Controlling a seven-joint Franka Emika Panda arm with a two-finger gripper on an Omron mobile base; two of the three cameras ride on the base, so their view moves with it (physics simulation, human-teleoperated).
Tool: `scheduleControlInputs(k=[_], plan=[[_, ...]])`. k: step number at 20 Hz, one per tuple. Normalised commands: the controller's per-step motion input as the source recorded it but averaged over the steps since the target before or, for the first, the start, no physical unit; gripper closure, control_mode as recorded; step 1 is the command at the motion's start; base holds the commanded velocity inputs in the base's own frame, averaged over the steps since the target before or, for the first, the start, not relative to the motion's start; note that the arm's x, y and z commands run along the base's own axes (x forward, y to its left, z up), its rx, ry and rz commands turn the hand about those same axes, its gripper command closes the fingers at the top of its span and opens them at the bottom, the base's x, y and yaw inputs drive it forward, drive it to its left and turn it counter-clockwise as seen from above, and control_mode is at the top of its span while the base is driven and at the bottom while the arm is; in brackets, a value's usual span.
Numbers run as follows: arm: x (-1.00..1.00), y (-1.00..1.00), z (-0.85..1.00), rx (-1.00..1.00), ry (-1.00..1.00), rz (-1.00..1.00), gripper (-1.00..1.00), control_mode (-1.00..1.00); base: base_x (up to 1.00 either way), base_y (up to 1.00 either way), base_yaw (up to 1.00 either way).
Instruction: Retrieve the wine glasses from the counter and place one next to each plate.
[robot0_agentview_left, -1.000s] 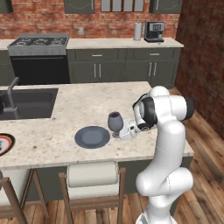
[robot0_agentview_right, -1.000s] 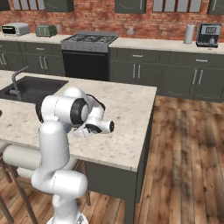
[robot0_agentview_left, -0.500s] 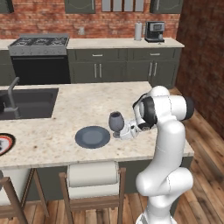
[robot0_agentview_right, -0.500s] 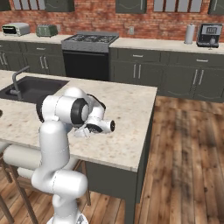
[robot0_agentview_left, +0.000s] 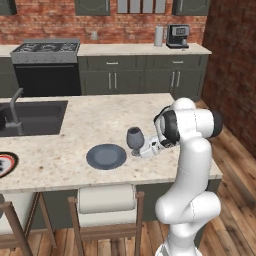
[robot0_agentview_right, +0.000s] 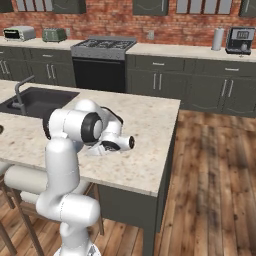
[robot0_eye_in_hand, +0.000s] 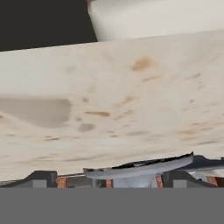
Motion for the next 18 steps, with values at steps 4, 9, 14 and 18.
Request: scheduleControlInputs(k=[4,9,14,18], plan=[[-0.08,-0.31,-0.03,0.0,-0.04,0.0,-1.0,-1.0,0.0,0.0,0.0],[-0.1,-0.14,-0.31,-0.01,-0.01,0.0,-1.0,-1.0,0.0,0.0,0.0],[-0.24,0.34,-0.52,-0.01,0.0,0.01,-1.0,-1.0,0.0,0.0,0.0],[0.0,0.23,-0.08,0.0,0.0,0.0,-1.0,-1.0,0.0,0.0,0.0]])
